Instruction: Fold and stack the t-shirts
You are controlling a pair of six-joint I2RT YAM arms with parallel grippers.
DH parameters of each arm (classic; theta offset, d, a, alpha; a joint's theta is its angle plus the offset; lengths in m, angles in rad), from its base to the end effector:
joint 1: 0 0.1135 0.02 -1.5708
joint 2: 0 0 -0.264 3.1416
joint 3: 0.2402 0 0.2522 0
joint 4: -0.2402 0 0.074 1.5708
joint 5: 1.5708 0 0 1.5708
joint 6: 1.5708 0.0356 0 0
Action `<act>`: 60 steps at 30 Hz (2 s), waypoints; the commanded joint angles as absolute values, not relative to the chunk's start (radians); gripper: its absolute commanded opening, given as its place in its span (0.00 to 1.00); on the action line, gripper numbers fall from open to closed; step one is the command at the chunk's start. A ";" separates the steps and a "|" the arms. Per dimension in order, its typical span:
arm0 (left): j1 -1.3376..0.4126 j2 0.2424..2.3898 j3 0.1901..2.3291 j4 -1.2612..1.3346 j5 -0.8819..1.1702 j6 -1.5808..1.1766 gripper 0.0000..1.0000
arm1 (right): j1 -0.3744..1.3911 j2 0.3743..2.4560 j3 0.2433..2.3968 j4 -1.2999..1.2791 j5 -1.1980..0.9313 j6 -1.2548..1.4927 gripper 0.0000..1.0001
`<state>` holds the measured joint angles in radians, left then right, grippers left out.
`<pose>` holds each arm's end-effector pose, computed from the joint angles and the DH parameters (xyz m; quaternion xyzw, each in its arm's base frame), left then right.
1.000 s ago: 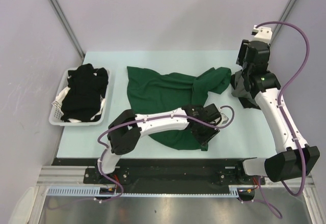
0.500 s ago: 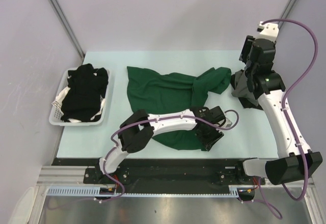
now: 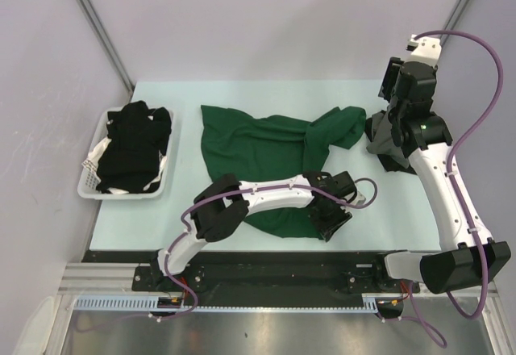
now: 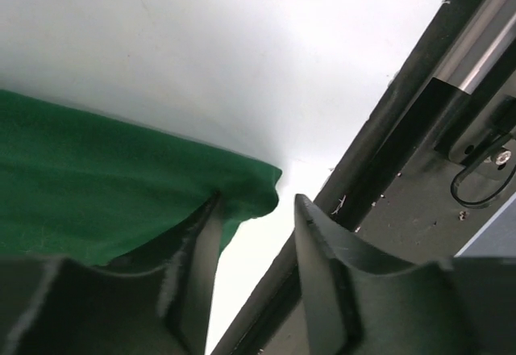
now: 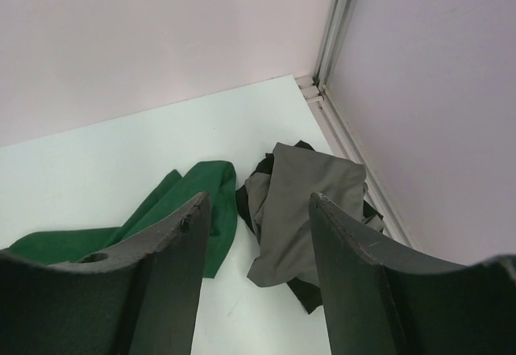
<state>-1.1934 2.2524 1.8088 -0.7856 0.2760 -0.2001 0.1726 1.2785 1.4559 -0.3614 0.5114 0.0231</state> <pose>0.1640 -0.4401 0.1656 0.4856 0.8470 -0.2120 0.0421 0.2766 0.0305 0.4494 0.1056 0.7541 -0.1332 0.6344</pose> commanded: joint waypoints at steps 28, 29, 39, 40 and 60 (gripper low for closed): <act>-0.821 1.773 1.295 -0.778 -0.143 -0.348 0.00 | 0.167 1.305 1.462 -0.327 0.515 0.028 0.58; -0.809 1.772 1.298 -0.779 -0.152 -0.348 0.00 | 0.167 1.307 1.460 -0.325 0.515 0.028 0.58; -0.727 1.900 1.469 -0.790 -0.221 -0.305 0.00 | 0.169 1.319 1.456 -0.324 0.508 0.031 0.58; -0.723 1.916 1.492 -0.792 -0.222 -0.299 0.00 | 0.169 1.319 1.456 -0.324 0.509 0.032 0.58; -0.637 2.141 1.815 -0.841 -0.206 -0.261 0.43 | 0.170 1.310 1.445 -0.334 0.511 0.025 0.59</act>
<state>-0.6441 2.1963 1.7844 -0.8360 -0.2043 -0.2695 0.1726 1.3186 1.4437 -0.3618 0.5076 0.0257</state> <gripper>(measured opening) 0.404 0.582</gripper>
